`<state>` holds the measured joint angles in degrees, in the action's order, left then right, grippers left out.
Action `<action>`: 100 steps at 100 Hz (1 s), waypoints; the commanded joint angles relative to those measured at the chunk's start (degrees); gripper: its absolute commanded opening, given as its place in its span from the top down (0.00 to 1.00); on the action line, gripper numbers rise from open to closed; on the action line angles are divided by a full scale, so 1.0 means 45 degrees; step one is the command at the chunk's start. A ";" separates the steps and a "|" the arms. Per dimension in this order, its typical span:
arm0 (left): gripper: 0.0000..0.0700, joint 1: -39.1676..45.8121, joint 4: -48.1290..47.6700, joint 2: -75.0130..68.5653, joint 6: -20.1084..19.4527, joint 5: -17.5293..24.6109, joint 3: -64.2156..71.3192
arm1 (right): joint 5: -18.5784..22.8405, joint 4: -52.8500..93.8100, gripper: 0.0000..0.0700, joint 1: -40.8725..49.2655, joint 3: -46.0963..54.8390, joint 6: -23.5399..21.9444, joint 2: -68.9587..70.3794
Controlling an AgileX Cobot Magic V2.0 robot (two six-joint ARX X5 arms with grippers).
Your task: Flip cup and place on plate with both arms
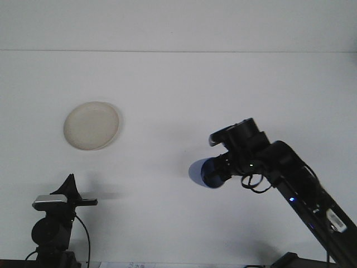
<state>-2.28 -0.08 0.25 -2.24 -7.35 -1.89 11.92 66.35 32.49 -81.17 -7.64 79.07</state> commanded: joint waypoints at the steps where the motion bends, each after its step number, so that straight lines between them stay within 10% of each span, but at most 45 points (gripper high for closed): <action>1: 0.98 0.0005 0.0131 -0.0015 -0.0117 -0.0024 0.0238 | -0.0034 0.0340 1.00 0.0695 -0.0437 0.0403 0.0840; 82: 0.98 0.0005 0.0131 -0.0015 -0.0117 -0.0024 0.0238 | -0.1025 0.0933 0.98 0.3954 -0.0486 0.1020 0.5134; 100: 0.98 0.0005 0.0131 -0.0015 -0.0117 -0.0024 0.0238 | -0.0986 0.0981 0.40 0.3988 -0.0486 0.0986 0.5124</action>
<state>-2.28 -0.08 0.25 -2.24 -7.35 -1.89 7.51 70.83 49.67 -82.59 -3.40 100.60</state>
